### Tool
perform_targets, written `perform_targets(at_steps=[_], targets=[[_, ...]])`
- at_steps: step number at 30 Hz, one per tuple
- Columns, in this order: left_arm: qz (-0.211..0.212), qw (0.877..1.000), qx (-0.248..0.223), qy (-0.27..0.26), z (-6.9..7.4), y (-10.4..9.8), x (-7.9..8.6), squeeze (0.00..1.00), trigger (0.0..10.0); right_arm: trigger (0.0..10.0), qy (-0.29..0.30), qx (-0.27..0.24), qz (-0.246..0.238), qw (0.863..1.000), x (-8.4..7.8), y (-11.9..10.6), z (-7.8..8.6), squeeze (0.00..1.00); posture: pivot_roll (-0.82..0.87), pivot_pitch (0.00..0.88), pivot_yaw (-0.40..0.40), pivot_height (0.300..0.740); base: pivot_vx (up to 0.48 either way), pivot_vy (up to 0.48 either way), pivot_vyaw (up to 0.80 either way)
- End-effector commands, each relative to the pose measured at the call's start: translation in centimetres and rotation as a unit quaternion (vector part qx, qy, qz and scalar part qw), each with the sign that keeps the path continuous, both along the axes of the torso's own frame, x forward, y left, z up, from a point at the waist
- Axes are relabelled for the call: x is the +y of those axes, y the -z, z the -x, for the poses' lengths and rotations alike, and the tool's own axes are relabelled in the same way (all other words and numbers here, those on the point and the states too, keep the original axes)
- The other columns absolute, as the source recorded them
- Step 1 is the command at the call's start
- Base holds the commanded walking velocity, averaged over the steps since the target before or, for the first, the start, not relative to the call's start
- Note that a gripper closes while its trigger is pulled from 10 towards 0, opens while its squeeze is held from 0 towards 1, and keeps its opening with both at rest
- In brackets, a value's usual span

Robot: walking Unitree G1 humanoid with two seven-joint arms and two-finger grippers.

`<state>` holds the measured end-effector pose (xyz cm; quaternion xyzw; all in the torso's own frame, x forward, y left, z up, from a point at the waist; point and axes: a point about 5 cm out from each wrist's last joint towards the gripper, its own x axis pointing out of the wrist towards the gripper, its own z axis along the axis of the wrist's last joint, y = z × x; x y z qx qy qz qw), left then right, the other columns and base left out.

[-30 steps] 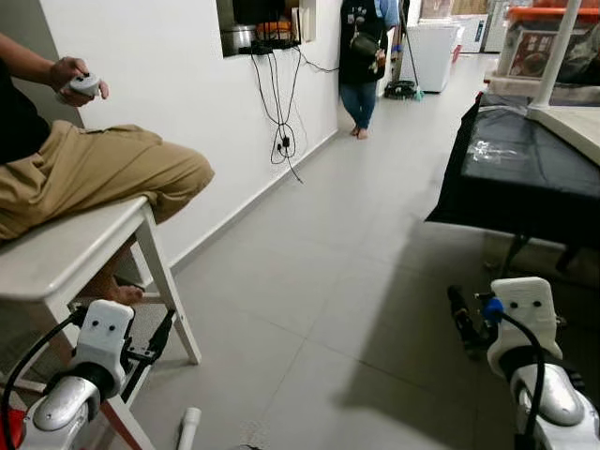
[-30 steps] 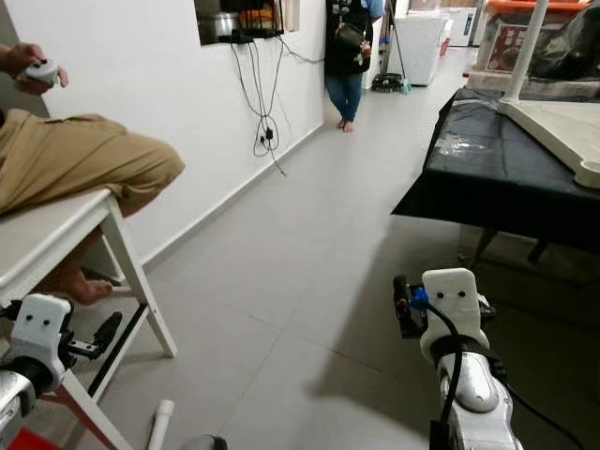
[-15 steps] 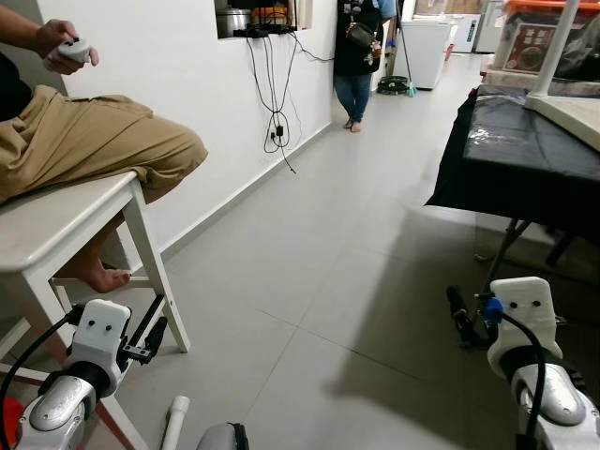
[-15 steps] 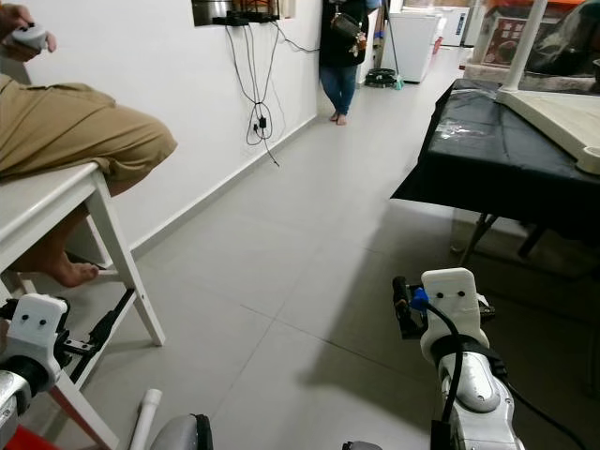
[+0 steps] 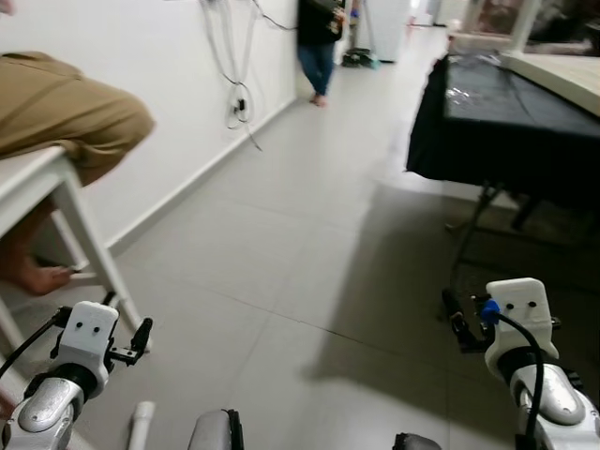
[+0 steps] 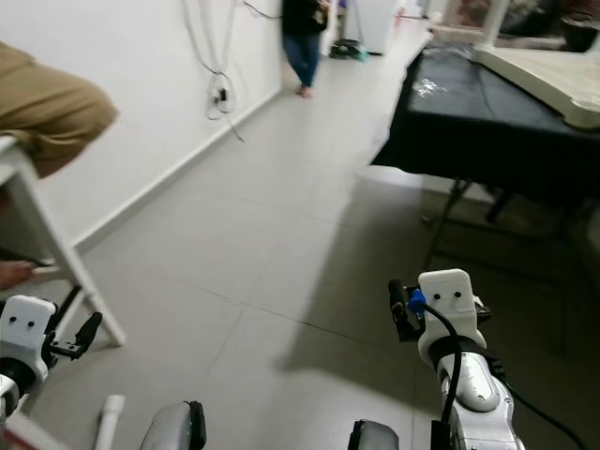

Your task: Building children table

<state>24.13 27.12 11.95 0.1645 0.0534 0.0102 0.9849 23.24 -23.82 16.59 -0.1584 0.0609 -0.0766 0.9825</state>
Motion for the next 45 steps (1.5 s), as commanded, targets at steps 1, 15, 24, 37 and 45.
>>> perform_targets(at_steps=[1, 15, 24, 37, 45], targets=[[-0.012, 1.000, 0.001, -0.016, 0.2, -0.1, 0.9, 0.00, 10.0, 10.0, -0.003, 0.009, -0.001, 1.000, -0.2, 0.1, 0.1, 0.00, -0.03, 0.036, -0.032, 0.470, 0.000, 0.000, 0.00], [-0.025, 0.996, 0.025, -0.077, 1.8, 1.5, 2.7, 0.00, 10.0, 10.0, -0.031, 0.022, -0.006, 0.999, 0.5, 0.2, -0.3, 0.00, -0.02, 0.042, -0.047, 0.400, 0.000, 0.000, 0.00], [-0.038, 0.991, 0.038, -0.121, 1.8, 2.0, 5.1, 0.00, 10.0, 10.0, -0.034, 0.022, -0.011, 0.999, 0.7, 0.2, -0.5, 0.00, -0.01, 0.040, -0.044, 0.360, 0.000, 0.000, 0.00], [-0.041, 0.991, 0.033, -0.125, 1.5, 1.7, 5.5, 0.00, 10.0, 10.0, -0.039, 0.027, -0.016, 0.999, 0.8, 0.2, -0.4, 0.00, -0.02, 0.049, -0.047, 0.310, 0.000, 0.000, 0.00], [-0.041, 0.990, 0.038, -0.126, 1.7, 2.3, 5.5, 0.00, 10.0, 10.0, -0.049, 0.030, -0.023, 0.998, 1.3, 0.4, -0.8, 0.00, -0.01, 0.043, -0.046, 0.300, 0.000, 0.000, 0.00]])
